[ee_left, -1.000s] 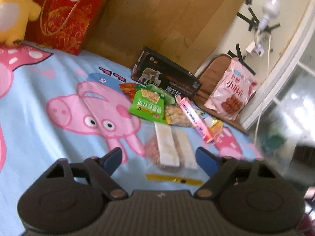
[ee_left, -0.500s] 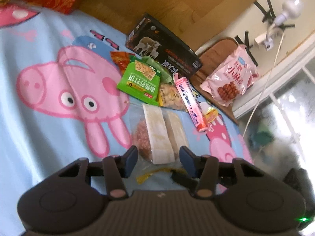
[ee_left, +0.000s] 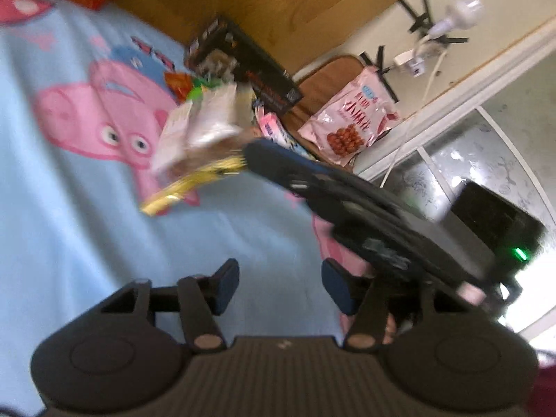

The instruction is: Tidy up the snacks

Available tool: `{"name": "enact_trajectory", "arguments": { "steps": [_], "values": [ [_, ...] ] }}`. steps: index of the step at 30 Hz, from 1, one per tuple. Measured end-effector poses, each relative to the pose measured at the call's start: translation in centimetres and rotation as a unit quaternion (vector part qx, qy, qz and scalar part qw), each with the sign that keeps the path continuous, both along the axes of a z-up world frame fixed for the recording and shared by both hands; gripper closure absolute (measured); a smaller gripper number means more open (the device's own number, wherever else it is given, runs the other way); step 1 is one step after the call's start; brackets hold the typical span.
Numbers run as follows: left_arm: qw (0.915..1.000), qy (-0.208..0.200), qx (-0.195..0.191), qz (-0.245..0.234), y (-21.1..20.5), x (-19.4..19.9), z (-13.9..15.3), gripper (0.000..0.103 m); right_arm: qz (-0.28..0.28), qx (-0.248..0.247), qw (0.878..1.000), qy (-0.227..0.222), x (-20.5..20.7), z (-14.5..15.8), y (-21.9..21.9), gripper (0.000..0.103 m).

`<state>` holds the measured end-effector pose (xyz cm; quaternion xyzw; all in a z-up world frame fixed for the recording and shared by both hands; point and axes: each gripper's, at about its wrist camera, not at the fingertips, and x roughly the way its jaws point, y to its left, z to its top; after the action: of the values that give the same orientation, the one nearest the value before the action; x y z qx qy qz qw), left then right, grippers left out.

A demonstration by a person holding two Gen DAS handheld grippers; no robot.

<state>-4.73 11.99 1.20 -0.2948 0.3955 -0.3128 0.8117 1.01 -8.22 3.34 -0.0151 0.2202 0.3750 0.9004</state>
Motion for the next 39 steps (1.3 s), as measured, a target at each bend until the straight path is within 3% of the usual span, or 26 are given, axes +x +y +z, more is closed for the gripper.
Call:
{"name": "enact_trajectory", "arguments": {
  "steps": [3, 7, 9, 11, 14, 17, 23, 24, 26, 27, 29, 33, 35, 39],
  "values": [
    [0.9995, -0.014, 0.002, 0.028, 2.5, -2.2, 0.8, 0.045, 0.041, 0.0, 0.999, -0.003, 0.0, -0.6, 3.0, 0.076],
    [0.9955, -0.027, 0.034, 0.085, 5.3, -2.9, 2.3, 0.044, 0.07, 0.0, 0.998, 0.007, 1.3, -0.9, 6.3, 0.074],
    [0.9924, -0.032, 0.044, 0.111, 6.3, -2.6, 3.0, 0.039, 0.058, 0.009, 0.998, 0.013, 2.1, -0.7, 6.2, 0.073],
    [0.9878, -0.038, 0.05, 0.142, 7.2, -2.1, 3.4, 0.024, 0.047, 0.032, 0.998, 0.02, 2.3, -0.5, 4.9, 0.07],
    [0.983, -0.029, 0.052, 0.174, 8.2, -0.5, 3.1, 0.023, 0.006, 0.029, 0.999, 0.029, 3.0, -0.9, 2.7, 0.057],
    [0.9789, -0.004, 0.049, 0.198, 8.3, 1.6, 2.2, 0.023, -0.018, 0.023, 0.997, 0.074, 4.6, -1.9, 1.6, 0.057],
    [0.9686, 0.033, 0.04, 0.243, 9.4, 2.7, 0.1, 0.026, -0.031, 0.077, 0.982, 0.173, 10.2, -2.0, 1.8, 0.056],
    [0.9683, 0.039, 0.04, 0.243, 9.4, 2.8, -0.1, 0.027, -0.032, 0.082, 0.979, 0.186, 11.2, -2.1, 2.3, 0.056],
    [0.97, 0.05, 0.04, 0.234, 9.3, 3.1, -0.7, 0.044, -0.033, 0.082, 0.974, 0.207, 12.7, -2.7, 3.4, 0.056],
    [0.971, 0.054, 0.043, 0.229, 9.0, 3.3, -1.0, 0.048, -0.028, 0.077, 0.972, 0.219, 13.2, -3.1, 4.1, 0.057],
    [0.9712, 0.046, 0.054, 0.228, 8.7, 3.4, -0.9, 0.055, -0.009, 0.066, 0.968, 0.242, 13.4, -3.7, 5.1, 0.071],
    [0.9732, 0.039, 0.071, 0.215, 7.9, 3.7, -0.8, 0.055, 0.029, 0.078, 0.966, 0.247, 10.1, -3.2, 3.2, 0.082],
    [0.9774, 0.029, 0.081, 0.193, 6.7, 4.0, -0.5, 0.055, 0.042, 0.078, 0.967, 0.237, 7.7, -2.8, 1.3, 0.083],
    [0.9941, 0.039, 0.056, 0.085, 1.7, 5.6, -1.1, 0.056, 0.037, 0.074, 0.976, 0.201, 2.3, -2.1, -3.0, 0.082]
  ]
}}
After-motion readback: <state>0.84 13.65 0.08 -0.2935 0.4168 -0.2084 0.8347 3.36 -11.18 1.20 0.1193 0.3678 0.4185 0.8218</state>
